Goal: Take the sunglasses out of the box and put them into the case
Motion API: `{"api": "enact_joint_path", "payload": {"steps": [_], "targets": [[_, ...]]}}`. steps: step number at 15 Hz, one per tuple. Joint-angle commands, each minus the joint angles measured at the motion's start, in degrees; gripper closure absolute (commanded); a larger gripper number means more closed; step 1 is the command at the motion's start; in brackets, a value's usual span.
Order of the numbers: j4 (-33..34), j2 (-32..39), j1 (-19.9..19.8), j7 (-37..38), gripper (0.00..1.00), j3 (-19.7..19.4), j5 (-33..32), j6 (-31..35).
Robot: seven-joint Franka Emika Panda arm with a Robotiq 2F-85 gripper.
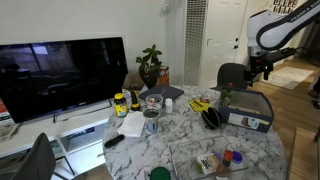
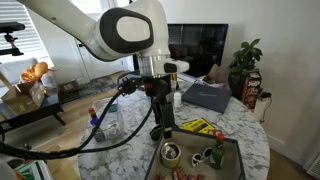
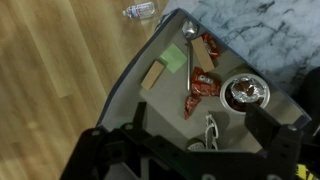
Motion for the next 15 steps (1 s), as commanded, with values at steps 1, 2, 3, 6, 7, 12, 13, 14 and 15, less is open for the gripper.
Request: {"api": "enact_joint_path", "payload": {"steps": [1, 2, 3, 6, 7, 12, 13, 14, 15], "targets": [[0.8, 1.2, 1.9, 0.2, 0.00, -2.0, -0.2, -0.3], [1.2, 1.8, 2.0, 0.2, 0.00, -2.0, -0.1, -0.2], [1.4, 1.9, 2.2, 0.2, 0.00, -2.0, 0.1, -0.2], [1.4, 5.7, 2.5, -3.1, 0.00, -4.2, 4.1, 12.5], [2.2, 7.9, 2.5, -5.9, 0.00, -5.4, 6.8, 16.7], [8.1, 21.7, 2.1, -29.0, 0.00, -8.4, 30.4, 23.0], [10.3, 24.5, 1.4, -32.1, 0.00, -7.8, 33.2, 21.4], [12.4, 27.0, 0.6, -34.9, 0.00, -6.9, 35.5, 20.3], [14.5, 29.2, 0.0, -36.3, 0.00, -6.2, 36.6, 19.2]]}}
